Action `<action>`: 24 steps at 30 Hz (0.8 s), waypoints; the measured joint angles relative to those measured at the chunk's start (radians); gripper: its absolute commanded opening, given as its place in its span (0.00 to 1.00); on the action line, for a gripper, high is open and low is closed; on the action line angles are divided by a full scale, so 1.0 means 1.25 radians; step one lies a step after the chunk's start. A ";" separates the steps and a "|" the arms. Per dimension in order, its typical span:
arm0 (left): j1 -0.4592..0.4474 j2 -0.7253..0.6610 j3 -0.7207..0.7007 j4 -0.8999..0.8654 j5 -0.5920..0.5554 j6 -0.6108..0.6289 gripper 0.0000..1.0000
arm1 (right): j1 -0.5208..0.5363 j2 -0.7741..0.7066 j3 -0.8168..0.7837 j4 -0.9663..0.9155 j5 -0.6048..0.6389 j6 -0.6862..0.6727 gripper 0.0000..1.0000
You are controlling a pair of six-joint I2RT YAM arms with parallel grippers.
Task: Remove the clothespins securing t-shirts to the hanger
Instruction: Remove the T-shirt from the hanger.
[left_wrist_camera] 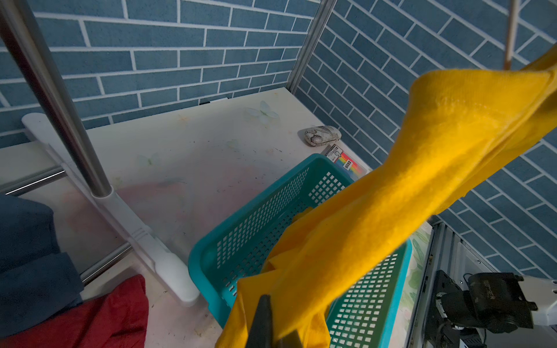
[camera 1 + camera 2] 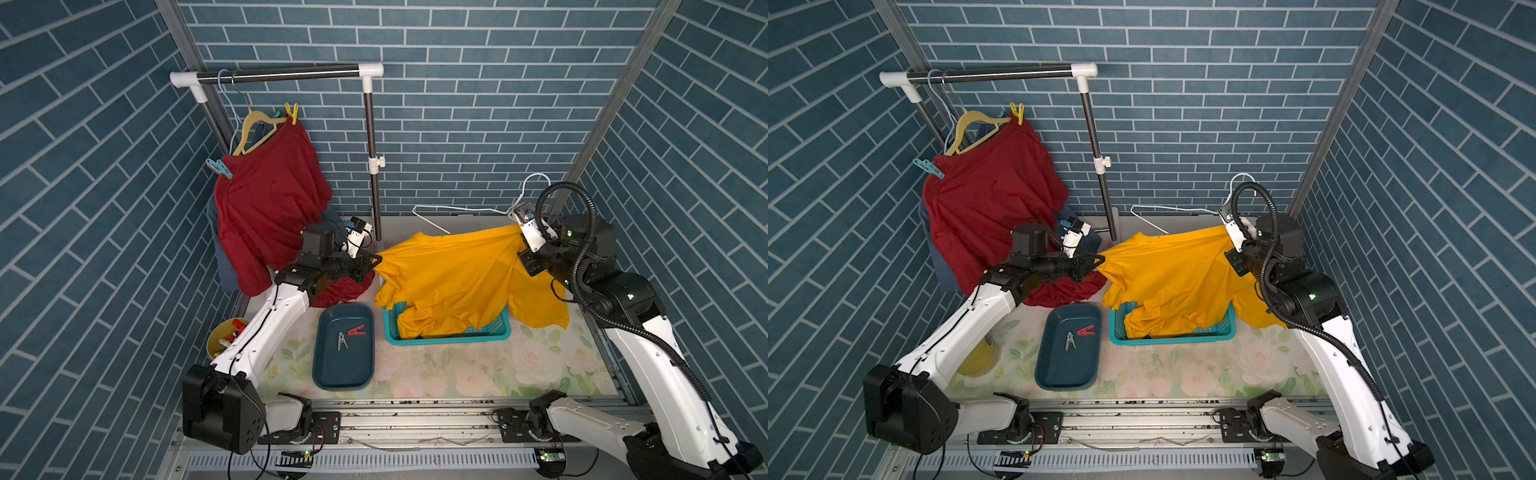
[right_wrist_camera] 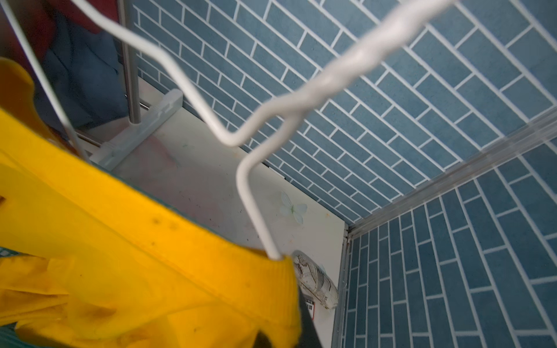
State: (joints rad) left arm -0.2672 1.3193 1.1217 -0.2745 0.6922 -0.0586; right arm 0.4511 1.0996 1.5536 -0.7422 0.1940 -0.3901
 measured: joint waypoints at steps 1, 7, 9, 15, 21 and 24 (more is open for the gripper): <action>0.000 0.004 0.002 0.000 0.003 -0.001 0.03 | 0.001 0.016 0.027 -0.006 -0.014 -0.001 0.00; 0.000 0.046 0.050 -0.005 0.007 -0.005 0.11 | 0.077 0.151 0.239 -0.079 0.001 -0.033 0.00; 0.000 0.061 0.070 -0.012 0.008 -0.003 0.20 | 0.101 0.194 0.306 -0.103 0.012 -0.045 0.00; 0.000 0.077 0.086 -0.060 -0.008 0.023 0.41 | 0.136 0.250 0.395 -0.155 0.048 -0.068 0.00; 0.000 0.060 0.085 -0.107 -0.078 0.062 0.46 | 0.145 0.272 0.396 -0.179 0.048 -0.073 0.00; 0.000 0.028 0.085 -0.131 -0.121 0.085 0.47 | 0.146 0.290 0.396 -0.179 0.029 -0.073 0.00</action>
State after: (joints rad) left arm -0.2668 1.3548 1.2285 -0.4377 0.5404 0.0479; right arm 0.6334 1.4624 2.0487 -0.9657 0.2298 -0.4812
